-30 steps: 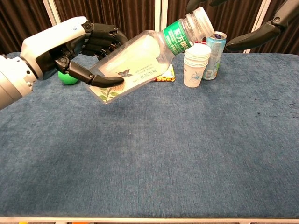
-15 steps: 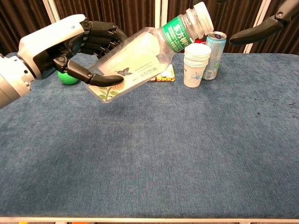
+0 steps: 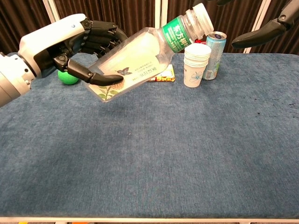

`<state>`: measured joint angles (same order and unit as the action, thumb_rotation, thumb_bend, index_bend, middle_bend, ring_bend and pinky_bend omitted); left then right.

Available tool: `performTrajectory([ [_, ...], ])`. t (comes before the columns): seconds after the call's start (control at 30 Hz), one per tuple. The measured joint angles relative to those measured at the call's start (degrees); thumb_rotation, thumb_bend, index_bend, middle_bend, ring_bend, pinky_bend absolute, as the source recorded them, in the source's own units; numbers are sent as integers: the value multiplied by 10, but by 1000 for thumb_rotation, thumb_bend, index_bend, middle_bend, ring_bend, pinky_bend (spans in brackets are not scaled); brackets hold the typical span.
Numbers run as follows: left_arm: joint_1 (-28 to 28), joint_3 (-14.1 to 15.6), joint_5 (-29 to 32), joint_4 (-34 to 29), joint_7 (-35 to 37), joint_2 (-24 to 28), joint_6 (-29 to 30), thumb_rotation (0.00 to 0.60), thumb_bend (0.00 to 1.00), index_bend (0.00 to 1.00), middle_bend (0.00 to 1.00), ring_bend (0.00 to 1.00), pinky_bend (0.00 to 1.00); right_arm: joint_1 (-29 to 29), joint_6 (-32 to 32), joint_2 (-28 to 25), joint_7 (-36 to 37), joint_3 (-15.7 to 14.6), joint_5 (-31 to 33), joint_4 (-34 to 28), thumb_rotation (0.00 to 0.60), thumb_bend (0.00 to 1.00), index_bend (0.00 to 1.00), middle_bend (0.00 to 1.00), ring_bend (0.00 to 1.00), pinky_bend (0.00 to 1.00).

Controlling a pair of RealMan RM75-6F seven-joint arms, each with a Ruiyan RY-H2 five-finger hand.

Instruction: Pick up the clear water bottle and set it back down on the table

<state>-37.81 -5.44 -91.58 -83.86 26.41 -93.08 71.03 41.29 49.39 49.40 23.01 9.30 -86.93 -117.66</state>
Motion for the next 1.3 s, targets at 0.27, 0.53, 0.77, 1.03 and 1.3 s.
performTrajectory([
  [0.27, 1, 1, 3, 3, 2, -2, -1, 600, 383, 555, 531, 467, 518, 1, 0, 0, 1, 0, -6, -3, 593, 121, 236, 36, 0, 0],
  [0.53, 3, 2, 2, 5, 3, -3, 1, 600, 383, 555, 531, 467, 518, 1, 3, -1, 0, -2, -11, -7, 592, 122, 236, 36, 0, 0],
  [0.77, 3, 1, 0, 4, 4, -4, 4, 600, 383, 555, 531, 467, 518, -2, 13, 0, -4, -1, -13, -8, 592, 125, 236, 36, 0, 0],
  [1.03, 3, 1, -2, 3, 10, -4, 7, 600, 383, 556, 531, 467, 518, -5, 24, 10, -8, 3, -3, -1, 595, 128, 226, 37, 0, 0],
  [1.3, 3, 0, -5, 0, 23, -6, 12, 600, 384, 560, 531, 467, 518, -12, 55, 37, -46, 16, 26, 7, 600, 163, 232, 54, 0, 0],
])
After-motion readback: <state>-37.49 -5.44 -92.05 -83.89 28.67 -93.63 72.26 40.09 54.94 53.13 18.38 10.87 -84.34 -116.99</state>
